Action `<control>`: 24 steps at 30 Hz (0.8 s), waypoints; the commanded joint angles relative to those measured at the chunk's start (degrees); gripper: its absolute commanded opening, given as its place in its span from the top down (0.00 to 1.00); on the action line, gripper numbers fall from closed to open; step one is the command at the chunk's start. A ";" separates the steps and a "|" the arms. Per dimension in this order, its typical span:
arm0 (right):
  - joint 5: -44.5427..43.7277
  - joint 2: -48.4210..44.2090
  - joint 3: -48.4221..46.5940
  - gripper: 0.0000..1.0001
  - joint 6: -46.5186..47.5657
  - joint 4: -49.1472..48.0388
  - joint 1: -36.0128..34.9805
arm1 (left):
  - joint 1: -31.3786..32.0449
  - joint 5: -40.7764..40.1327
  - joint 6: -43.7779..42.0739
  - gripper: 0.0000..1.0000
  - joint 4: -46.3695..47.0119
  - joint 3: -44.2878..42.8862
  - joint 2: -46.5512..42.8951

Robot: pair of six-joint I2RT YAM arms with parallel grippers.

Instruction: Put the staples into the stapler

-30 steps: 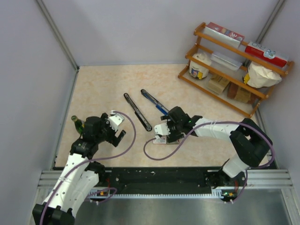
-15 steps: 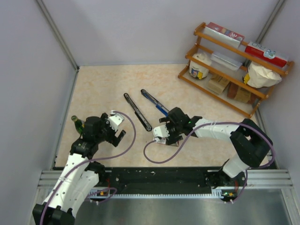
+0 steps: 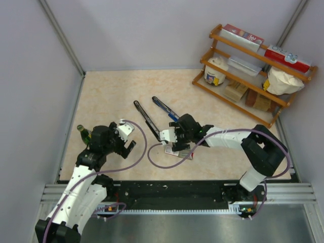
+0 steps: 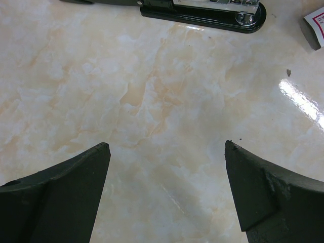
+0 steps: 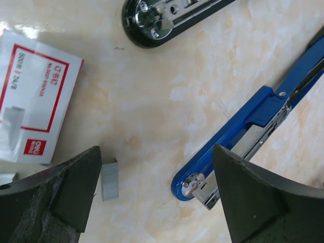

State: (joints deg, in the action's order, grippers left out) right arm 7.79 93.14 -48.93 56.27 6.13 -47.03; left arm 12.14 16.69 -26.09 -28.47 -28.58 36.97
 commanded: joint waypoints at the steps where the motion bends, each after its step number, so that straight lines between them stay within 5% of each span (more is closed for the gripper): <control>1: -4.80 2.83 -0.64 0.11 -3.71 -4.72 -1.58 | -0.28 0.98 -0.46 0.01 1.84 -0.07 -0.23; 9: -6.21 0.47 -2.05 0.12 -4.68 -2.89 -1.67 | -0.28 1.07 -0.54 0.01 1.75 -0.07 -0.15; 24: 4.42 -1.30 -6.88 0.26 -4.68 13.29 1.50 | -0.36 0.63 -0.46 0.01 1.84 -0.07 -0.15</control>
State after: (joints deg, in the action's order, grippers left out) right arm 9.69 92.40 -53.52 52.18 16.36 -46.72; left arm 12.10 16.91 -26.13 -28.47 -28.58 37.01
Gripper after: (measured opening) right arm 0.746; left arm 0.986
